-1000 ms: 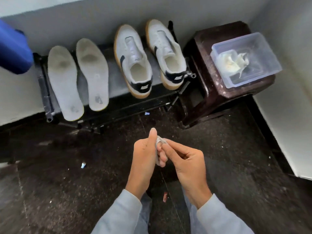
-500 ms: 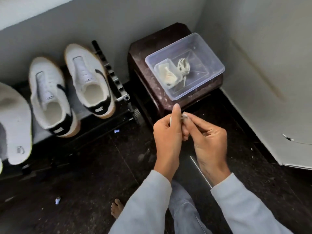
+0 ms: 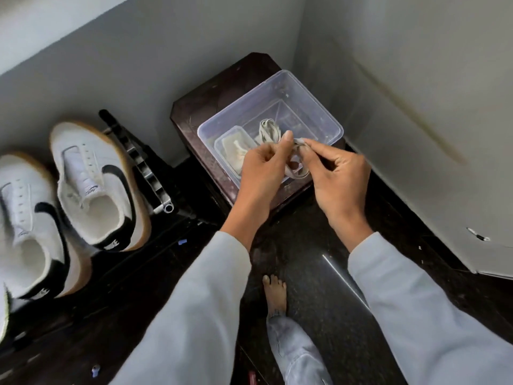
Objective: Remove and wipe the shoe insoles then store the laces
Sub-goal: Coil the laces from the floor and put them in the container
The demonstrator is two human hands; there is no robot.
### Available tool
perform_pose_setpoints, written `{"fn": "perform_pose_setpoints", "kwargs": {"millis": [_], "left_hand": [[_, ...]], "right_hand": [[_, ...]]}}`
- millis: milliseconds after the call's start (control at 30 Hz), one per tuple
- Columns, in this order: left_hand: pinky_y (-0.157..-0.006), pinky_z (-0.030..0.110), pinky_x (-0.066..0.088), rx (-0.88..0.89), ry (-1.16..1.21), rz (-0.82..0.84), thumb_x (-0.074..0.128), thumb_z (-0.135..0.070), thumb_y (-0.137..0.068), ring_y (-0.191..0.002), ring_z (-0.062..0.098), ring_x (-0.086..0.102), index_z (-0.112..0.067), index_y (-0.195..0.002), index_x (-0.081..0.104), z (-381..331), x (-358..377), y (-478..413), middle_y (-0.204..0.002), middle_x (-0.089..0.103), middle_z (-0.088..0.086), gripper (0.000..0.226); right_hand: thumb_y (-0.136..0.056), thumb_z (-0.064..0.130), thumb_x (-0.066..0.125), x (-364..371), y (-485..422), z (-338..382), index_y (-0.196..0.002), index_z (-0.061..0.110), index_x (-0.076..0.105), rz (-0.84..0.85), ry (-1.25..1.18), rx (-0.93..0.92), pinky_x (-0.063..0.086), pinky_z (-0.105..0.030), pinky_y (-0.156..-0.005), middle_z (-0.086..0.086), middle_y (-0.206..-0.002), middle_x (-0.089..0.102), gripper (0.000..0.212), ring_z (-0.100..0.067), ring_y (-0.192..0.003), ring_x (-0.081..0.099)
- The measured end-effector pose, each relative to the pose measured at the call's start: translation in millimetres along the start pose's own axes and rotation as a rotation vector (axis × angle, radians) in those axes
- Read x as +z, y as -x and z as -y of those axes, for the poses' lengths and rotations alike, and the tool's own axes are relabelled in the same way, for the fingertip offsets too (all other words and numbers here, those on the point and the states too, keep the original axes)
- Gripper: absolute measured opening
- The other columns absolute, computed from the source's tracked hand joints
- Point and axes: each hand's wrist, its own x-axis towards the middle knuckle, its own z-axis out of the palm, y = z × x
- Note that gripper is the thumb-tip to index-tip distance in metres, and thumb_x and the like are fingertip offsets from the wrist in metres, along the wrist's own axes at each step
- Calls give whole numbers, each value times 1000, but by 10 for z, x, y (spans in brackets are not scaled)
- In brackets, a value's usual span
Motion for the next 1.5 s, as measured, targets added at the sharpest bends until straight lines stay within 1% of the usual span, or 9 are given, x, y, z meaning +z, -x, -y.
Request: {"fn": "perform_pose_setpoints", "kwargs": {"millis": [200,467,667,867,1000,1067,1200,1333,1500], "left_hand": [[-71,39,64,145,-298,-72,75,-29,-88,-67,17,73,-10,-96,69,-65,-13,-705,-81,76,7,22],[-75,37,60,313,-707,-107,77,-24,-85,-72,15,72,-14,-85,74,-60,118,-1499,-77,76,0,10],[-76,39,60,388,-905,-98,77,-12,-82,-78,22,72,-11,-84,78,-81,194,-1792,-81,77,7,3],[-72,40,61,434,-896,-147,72,0,-76,-74,27,72,-7,-78,79,-59,173,-1853,-77,77,9,11],[-69,46,61,461,-905,-164,60,6,-71,-59,33,61,-3,-68,75,-20,112,-1884,-65,70,14,18],[-67,49,60,482,-912,-171,51,5,-65,-55,25,42,-5,-59,68,-4,67,-1862,-56,53,12,21],[-66,47,57,491,-938,-218,50,2,-70,-57,32,43,-2,-68,70,-11,-37,-1569,-58,56,5,20],[-74,41,57,548,-995,-260,59,-13,-89,-96,32,69,-14,-102,75,28,-229,-899,-103,76,7,21],[-108,32,43,654,-1094,-401,67,-19,-91,-128,26,58,-5,-130,63,324,-653,-62,-135,64,11,41]], "right_hand": [[-88,20,73,150,-694,-281,-111,13,76,21,104,49,57,-22,-89,3,-104,77,24,0,-95,71],[-89,24,72,406,-1290,-552,-108,19,77,96,273,68,60,-32,-84,8,-100,77,21,-8,-92,71],[-90,28,72,490,-1494,-676,-105,19,78,155,406,83,57,-41,-82,2,-93,77,18,-27,-99,64],[-95,24,66,518,-1487,-719,-99,13,79,227,599,-9,43,-30,-61,-12,-93,75,17,-29,-82,63],[-96,22,64,524,-1439,-688,-98,8,76,240,704,-21,34,-30,-62,-16,-95,73,19,-29,-80,54],[-95,21,65,514,-1426,-656,-106,7,74,234,708,-21,40,-32,-67,-17,-101,72,20,-32,-93,60],[-94,19,66,503,-1309,-526,-124,5,65,220,711,-116,52,-37,-90,-16,-118,68,33,-31,-111,62],[-98,19,57,550,-948,-350,-136,3,56,279,712,-315,39,-33,-109,-14,-139,58,42,-28,-133,48],[-100,34,41,678,-237,-144,-151,7,35,432,847,-420,31,-49,-119,-17,-159,31,57,-33,-150,21]]}}
